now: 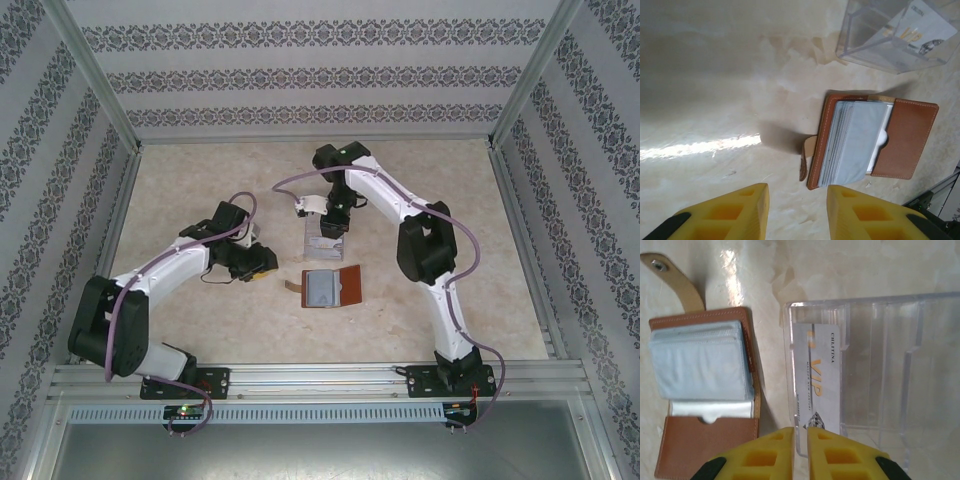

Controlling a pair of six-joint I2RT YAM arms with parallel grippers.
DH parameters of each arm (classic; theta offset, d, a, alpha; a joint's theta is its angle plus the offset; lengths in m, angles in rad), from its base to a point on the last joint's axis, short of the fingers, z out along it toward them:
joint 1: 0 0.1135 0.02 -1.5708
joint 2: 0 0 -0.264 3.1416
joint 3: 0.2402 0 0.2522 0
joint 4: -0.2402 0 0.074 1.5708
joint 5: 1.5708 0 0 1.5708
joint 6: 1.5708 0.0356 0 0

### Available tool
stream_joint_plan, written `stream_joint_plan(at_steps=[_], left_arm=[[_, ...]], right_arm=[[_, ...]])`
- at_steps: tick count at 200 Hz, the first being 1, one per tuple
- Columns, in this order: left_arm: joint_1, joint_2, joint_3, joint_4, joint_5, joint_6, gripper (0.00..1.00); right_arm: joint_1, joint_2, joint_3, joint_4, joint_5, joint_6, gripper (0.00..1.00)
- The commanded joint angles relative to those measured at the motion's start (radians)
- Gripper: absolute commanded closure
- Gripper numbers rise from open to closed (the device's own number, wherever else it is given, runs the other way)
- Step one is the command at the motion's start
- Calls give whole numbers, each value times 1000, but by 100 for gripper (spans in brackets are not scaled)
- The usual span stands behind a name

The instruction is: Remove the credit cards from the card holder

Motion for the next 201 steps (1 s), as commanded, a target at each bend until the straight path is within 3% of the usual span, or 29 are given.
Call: stream_joint_plan(at_steps=[1, 98, 149, 201], left_arm=[[-36, 32, 43, 45, 22, -10, 65], [-178, 153, 110, 92, 22, -19, 70], [-223, 232, 143, 99, 19, -5, 74], [-228, 291, 158, 84, 16, 28, 82]], right_arm=[[16, -77, -91, 161, -32, 132, 84], [32, -395, -633, 675, 56, 871, 83], [43, -564, -873, 819, 86, 1216, 87], [56, -637, -959, 838, 18, 1430, 89]])
